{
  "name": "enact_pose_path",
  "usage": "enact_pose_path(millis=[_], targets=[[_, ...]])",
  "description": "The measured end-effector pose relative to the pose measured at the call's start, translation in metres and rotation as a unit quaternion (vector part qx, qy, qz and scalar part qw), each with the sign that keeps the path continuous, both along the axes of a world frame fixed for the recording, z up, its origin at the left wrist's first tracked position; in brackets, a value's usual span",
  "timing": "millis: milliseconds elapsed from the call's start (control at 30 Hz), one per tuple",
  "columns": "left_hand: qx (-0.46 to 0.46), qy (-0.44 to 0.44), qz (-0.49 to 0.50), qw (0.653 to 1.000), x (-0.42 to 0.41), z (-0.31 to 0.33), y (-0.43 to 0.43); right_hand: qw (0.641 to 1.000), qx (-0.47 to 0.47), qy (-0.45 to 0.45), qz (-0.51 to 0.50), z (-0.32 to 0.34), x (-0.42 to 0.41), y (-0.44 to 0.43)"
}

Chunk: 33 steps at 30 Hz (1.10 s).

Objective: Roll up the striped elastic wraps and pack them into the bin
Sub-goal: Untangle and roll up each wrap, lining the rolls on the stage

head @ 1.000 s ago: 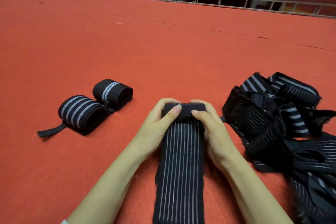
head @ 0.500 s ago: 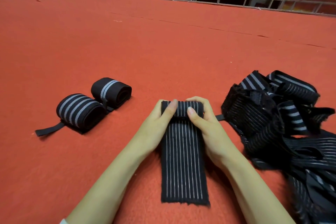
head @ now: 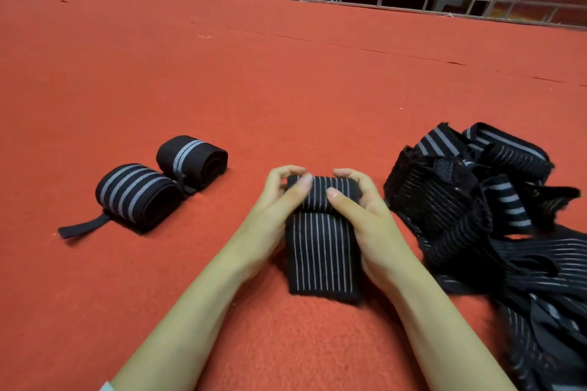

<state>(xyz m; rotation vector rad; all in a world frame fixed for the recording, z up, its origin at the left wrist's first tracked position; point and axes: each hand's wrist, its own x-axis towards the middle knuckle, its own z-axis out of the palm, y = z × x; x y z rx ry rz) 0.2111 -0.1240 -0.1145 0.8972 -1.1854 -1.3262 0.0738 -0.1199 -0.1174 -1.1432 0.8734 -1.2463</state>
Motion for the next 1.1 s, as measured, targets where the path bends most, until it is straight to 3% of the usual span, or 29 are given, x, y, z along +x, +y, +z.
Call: enact_pose_path(millis=[67, 267, 400, 467, 567, 667, 900, 1100], targets=[[0.024, 0.007, -0.018, 1.000, 0.003, -0.003, 0.000, 1.000, -0.008, 0.008, 0.003, -0.001, 0.000, 0.000], [-0.062, -0.057, -0.012, 0.996, 0.011, -0.008, 0.000, 0.998, 0.034, -0.042, -0.018, 0.003, 0.002, 0.001], [-0.093, -0.083, -0.029, 0.992, 0.013, -0.009, 0.002, 0.999, 0.039, -0.012, -0.025, 0.003, 0.001, 0.002], [-0.078, -0.072, -0.041, 0.994, 0.011, -0.008, 0.001, 0.999, 0.034, -0.004, -0.037, 0.002, 0.000, 0.001], [0.015, -0.005, -0.022, 1.000, 0.007, -0.003, 0.001, 0.999, 0.030, -0.002, -0.026, 0.002, 0.001, 0.001], [0.057, -0.015, -0.017, 0.998, 0.007, -0.001, 0.001, 0.999, 0.028, -0.013, -0.026, 0.001, 0.003, 0.000], [0.030, 0.016, -0.032, 0.999, 0.012, -0.003, 0.002, 0.996, 0.069, -0.048, -0.022, 0.000, 0.002, -0.001], [0.016, 0.013, -0.054, 0.998, 0.015, -0.008, 0.000, 0.997, 0.046, -0.049, -0.023, -0.002, -0.001, -0.003]])
